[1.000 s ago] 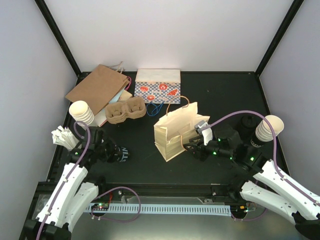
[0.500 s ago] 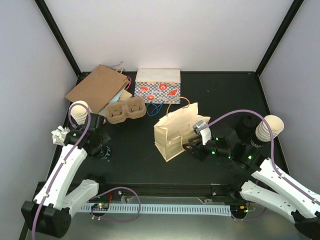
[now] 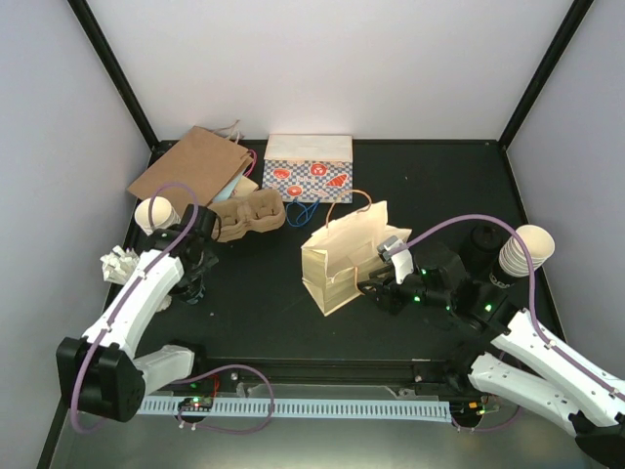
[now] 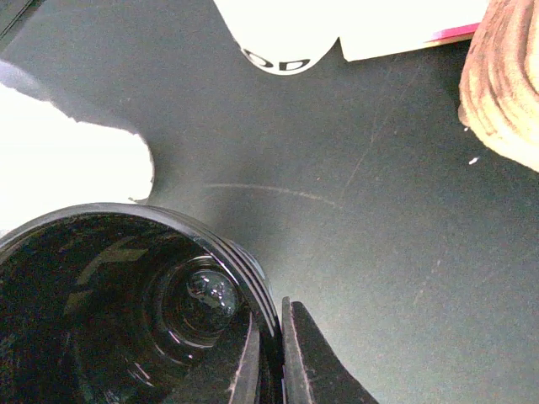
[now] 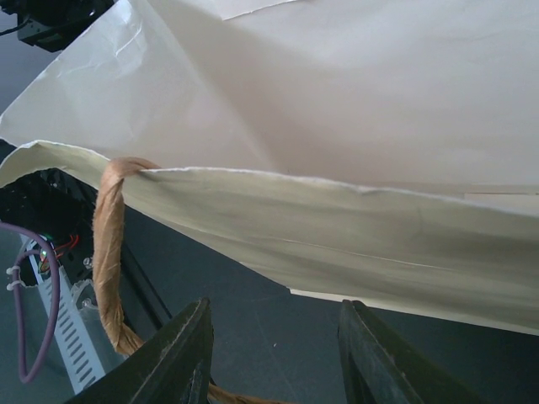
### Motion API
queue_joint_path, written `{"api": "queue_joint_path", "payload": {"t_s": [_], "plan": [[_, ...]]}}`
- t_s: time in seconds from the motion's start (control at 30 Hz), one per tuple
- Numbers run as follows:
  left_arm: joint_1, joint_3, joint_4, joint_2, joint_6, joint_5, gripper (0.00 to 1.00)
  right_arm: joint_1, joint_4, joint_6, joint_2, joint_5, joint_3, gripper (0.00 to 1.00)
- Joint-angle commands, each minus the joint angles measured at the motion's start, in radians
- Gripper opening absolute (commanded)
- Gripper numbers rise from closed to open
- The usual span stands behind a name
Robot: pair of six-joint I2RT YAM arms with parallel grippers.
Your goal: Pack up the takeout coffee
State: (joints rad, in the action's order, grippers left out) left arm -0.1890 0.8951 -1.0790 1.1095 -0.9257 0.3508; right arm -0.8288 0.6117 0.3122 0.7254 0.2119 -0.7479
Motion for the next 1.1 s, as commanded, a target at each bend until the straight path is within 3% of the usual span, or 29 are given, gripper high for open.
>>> {"api": "queue_joint_path", "payload": {"t_s": [0.0, 0.33, 0.67, 1.07], "plan": [[0.008, 0.05, 0.1, 0.05, 0.039, 0.05, 0.03, 0.002, -0.002, -0.015, -0.004, -0.012, -0.029, 0.43], [0.024, 0.093, 0.199, 0.198, 0.103, 0.143, 0.07, 0.001, 0.012, -0.026, -0.002, -0.023, -0.041, 0.43], [0.053, 0.042, 0.242, 0.241, 0.085, 0.098, 0.09, 0.001, 0.011, -0.034, 0.006, -0.026, -0.054, 0.43], [0.056, 0.049, 0.22, 0.18, 0.105, 0.018, 0.47, 0.001, 0.019, -0.031, -0.001, -0.036, -0.055, 0.43]]}}
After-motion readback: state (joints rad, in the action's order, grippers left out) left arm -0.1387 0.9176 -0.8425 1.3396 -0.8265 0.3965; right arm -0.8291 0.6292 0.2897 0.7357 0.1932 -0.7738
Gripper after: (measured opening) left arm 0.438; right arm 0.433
